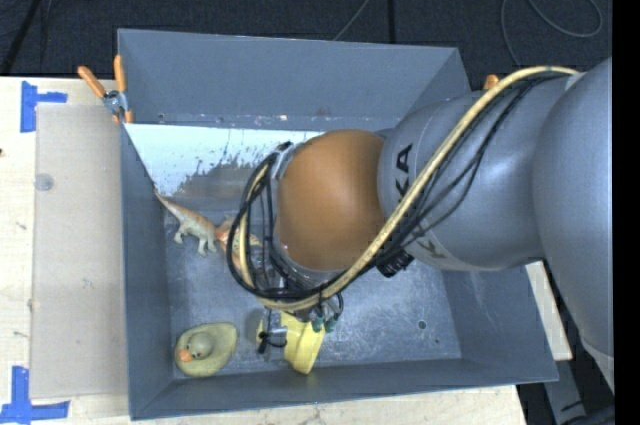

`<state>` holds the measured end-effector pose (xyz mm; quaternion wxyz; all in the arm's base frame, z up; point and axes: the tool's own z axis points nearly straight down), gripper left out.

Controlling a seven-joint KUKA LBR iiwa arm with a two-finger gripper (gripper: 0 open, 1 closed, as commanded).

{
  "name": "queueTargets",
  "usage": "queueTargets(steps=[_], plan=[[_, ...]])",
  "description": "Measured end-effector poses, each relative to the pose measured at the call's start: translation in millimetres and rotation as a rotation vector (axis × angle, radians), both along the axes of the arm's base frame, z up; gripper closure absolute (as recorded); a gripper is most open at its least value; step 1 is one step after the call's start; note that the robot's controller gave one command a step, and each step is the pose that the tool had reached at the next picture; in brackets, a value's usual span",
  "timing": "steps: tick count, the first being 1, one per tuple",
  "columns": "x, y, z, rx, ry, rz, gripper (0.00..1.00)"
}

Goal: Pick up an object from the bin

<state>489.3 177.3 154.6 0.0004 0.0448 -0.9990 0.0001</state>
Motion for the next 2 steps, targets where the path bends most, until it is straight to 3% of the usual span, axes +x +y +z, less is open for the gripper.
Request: queueTargets(steps=[1,2], plan=[[-3.3,-17,-50,0.001,0.0,0.017,0.0],[3.2,-42,-75,0.0,0.005,0.157,0.0]])
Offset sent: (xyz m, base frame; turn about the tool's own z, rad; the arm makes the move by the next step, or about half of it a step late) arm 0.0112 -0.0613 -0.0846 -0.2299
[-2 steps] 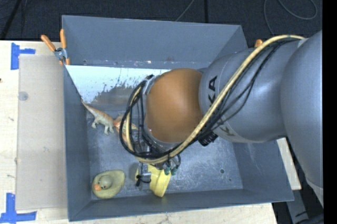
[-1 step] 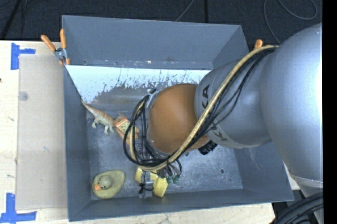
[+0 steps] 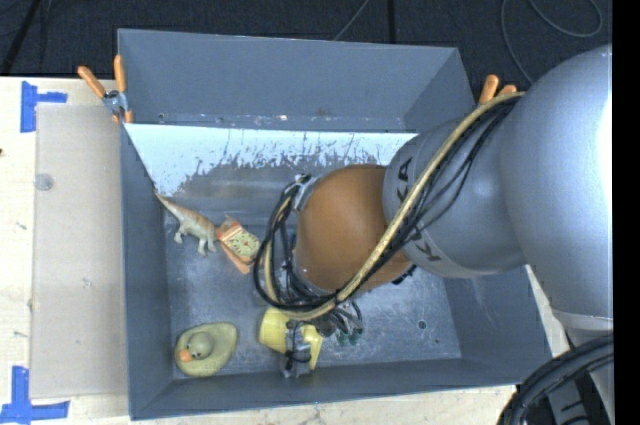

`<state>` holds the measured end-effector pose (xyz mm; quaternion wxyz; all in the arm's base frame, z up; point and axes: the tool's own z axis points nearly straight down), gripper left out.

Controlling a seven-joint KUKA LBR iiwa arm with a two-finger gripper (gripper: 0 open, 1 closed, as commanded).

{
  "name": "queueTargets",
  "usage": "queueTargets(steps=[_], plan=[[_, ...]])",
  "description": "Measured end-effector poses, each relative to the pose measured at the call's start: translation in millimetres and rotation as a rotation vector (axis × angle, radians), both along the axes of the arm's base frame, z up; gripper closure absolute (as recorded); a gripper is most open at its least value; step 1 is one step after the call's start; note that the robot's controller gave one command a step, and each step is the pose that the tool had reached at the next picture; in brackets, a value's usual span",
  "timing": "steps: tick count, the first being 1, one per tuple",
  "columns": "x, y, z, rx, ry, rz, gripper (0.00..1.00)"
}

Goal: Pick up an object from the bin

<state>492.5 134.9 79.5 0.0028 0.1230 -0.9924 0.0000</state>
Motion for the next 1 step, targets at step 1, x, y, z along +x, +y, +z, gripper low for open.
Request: queueTargets(steps=[1], plan=[[0.9,-66.4,-8.9,0.002,0.0,0.163,1.0]])
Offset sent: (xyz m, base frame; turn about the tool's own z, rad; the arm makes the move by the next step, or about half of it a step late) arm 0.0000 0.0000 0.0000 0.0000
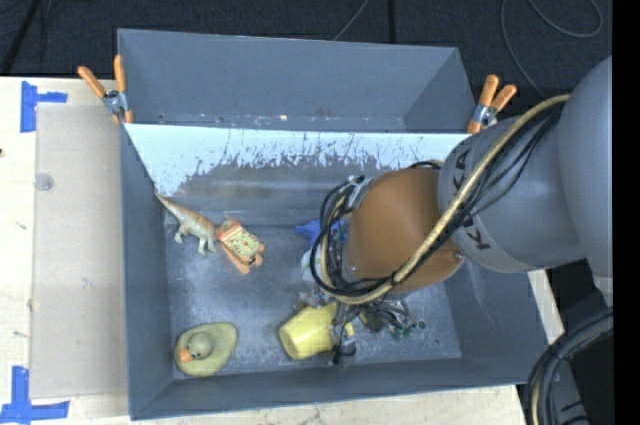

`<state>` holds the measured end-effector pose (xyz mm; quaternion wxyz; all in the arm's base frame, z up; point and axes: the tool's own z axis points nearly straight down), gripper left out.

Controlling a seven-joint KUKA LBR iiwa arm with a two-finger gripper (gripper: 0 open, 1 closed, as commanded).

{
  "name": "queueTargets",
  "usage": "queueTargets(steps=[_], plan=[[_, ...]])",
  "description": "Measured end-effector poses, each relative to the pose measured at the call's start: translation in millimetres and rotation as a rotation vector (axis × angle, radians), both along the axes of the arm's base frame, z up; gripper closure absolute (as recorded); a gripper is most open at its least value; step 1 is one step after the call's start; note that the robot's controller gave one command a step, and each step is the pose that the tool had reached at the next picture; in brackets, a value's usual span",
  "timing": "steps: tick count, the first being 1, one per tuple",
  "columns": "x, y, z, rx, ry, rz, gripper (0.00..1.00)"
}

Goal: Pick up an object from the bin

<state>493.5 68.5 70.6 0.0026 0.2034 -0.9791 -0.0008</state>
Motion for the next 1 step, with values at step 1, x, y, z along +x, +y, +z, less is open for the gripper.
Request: queueTargets(steps=[1], plan=[[0.0,0.0,0.0,0.0,0.0,-0.001,1.0]])
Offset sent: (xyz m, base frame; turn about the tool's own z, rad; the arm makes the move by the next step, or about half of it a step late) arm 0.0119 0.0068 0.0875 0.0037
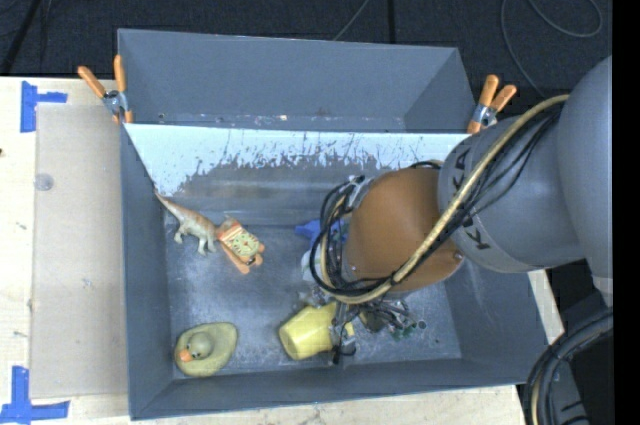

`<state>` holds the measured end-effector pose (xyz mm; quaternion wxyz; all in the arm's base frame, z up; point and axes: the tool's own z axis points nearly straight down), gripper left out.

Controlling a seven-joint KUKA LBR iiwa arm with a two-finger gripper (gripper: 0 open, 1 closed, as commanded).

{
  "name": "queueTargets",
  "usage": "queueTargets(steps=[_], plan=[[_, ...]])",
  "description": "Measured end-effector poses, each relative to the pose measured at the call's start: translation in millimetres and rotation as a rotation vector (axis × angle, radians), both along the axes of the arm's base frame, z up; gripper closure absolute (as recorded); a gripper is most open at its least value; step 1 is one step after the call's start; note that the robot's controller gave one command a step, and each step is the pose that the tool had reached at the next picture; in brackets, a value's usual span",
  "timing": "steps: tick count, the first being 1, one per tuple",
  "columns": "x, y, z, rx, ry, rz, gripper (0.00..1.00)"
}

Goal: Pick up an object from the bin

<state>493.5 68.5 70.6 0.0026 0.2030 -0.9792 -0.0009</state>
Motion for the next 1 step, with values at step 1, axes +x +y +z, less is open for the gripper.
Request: queueTargets(steps=[1], plan=[[12.0,7.0,86.7,0.0,0.002,-0.009,1.0]])
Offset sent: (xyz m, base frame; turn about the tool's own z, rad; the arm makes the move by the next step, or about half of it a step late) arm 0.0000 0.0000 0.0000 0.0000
